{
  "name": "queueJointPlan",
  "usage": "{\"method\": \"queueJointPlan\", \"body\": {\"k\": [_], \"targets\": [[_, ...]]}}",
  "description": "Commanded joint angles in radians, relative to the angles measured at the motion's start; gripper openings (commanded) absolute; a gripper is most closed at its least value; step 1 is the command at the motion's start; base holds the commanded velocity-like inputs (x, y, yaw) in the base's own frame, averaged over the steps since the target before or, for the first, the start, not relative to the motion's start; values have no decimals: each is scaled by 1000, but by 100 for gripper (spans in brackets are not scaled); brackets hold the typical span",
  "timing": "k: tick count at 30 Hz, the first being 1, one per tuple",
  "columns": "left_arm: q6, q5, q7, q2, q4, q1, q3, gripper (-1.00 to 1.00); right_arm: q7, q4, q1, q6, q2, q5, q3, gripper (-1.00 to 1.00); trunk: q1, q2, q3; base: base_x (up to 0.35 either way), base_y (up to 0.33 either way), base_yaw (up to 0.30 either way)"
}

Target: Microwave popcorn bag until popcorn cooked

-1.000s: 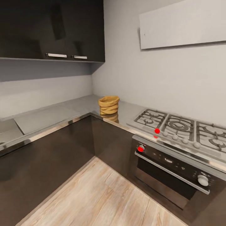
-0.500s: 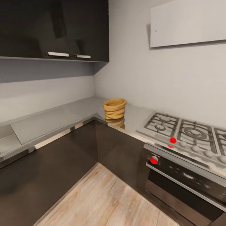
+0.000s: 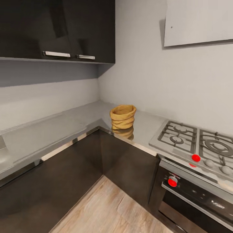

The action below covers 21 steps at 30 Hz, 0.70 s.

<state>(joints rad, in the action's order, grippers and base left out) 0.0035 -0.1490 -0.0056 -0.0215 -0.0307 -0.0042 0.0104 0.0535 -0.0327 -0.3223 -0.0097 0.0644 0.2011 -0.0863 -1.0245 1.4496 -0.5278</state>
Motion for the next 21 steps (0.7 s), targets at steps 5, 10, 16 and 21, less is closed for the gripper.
{"method": "queueJointPlan", "body": {"k": [5,10,16,21], "targets": [[0,-7,-1,0,0,0,0,100,3,-3,-1,-1,0,11,-8,100,-1,0,-1,322,43,0],[0,-7,-1,-1,0,0,0,100,5,-3,-1,-1,0,11,-8,100,-1,0,-1,322,117,0],[0,-7,-1,-1,0,0,0,100,3,-3,-1,-1,0,11,-8,100,-1,0,-1,322,151,0],[0,-7,-1,0,0,0,0,100,2,-3,-1,-1,0,11,-8,100,-1,0,-1,322,155,0]]}}
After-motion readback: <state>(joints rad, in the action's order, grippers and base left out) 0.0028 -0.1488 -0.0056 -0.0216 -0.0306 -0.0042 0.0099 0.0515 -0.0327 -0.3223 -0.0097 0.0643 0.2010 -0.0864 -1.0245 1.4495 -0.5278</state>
